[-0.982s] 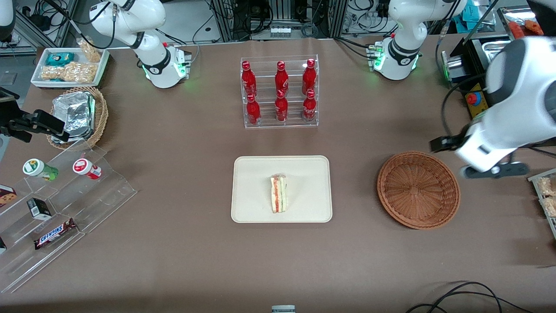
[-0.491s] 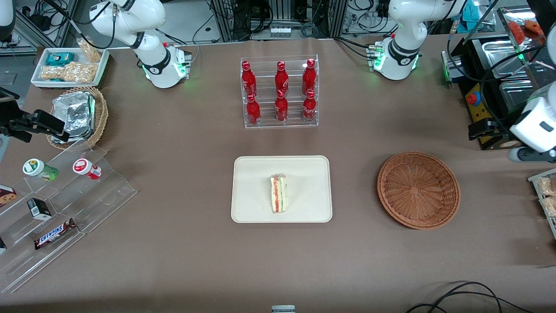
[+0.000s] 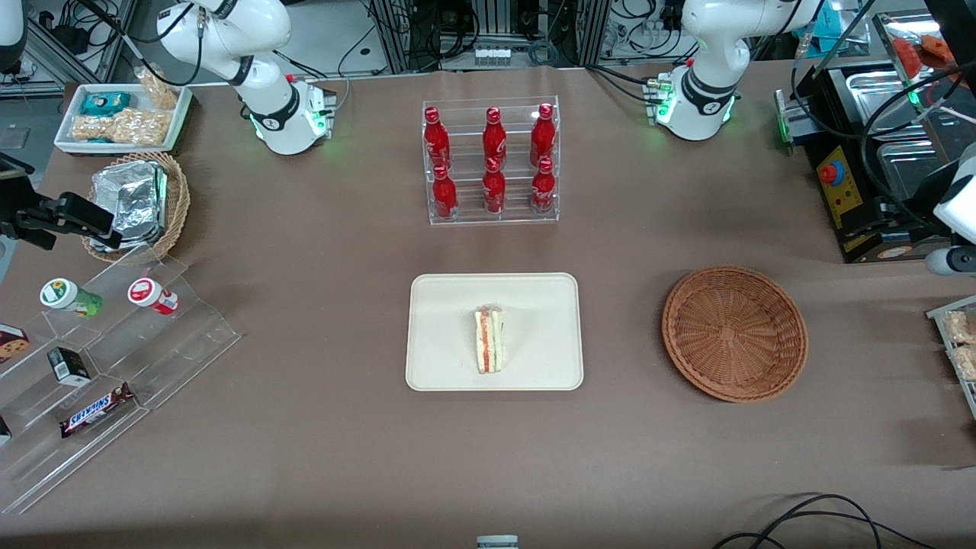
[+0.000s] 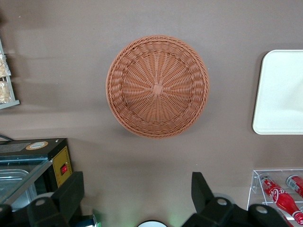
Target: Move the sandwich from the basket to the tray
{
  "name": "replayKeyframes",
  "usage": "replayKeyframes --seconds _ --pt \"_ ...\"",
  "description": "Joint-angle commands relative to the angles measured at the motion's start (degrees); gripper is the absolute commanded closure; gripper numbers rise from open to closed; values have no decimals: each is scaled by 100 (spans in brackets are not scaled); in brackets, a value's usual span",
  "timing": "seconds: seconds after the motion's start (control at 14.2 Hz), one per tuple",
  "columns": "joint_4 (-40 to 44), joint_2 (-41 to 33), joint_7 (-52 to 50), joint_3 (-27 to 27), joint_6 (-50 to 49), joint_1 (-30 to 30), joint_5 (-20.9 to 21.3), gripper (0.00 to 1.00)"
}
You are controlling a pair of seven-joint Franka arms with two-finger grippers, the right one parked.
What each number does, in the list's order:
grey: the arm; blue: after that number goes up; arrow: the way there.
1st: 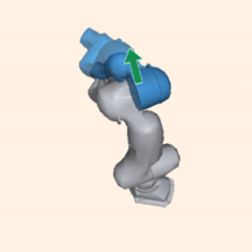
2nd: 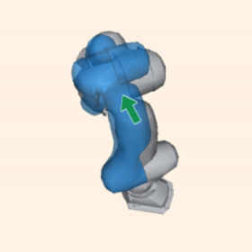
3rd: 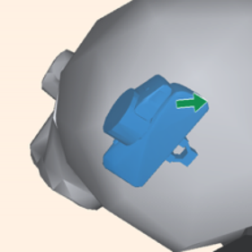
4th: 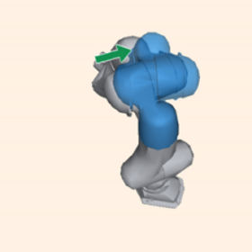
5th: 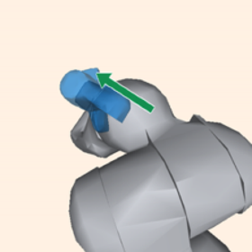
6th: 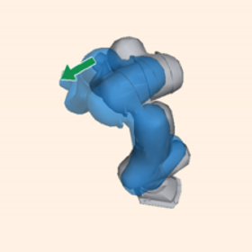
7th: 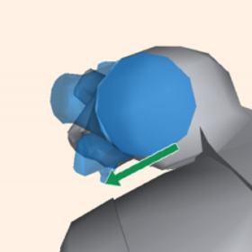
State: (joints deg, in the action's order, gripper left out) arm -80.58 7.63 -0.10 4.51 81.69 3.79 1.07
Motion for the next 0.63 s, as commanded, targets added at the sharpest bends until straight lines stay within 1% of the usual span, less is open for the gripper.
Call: replayKeyframes --seconds 0.0,0.28,0.42,0.56 --pt "-185 -234 27 -47 -84 -115 -72 0" --pt "-643 -613 27 -73 30 -237 -72 0" --pt "-774 -753 27 -195 48 -334 -72 0" --pt "-872 -850 27 -441 118 -597 -72 0"
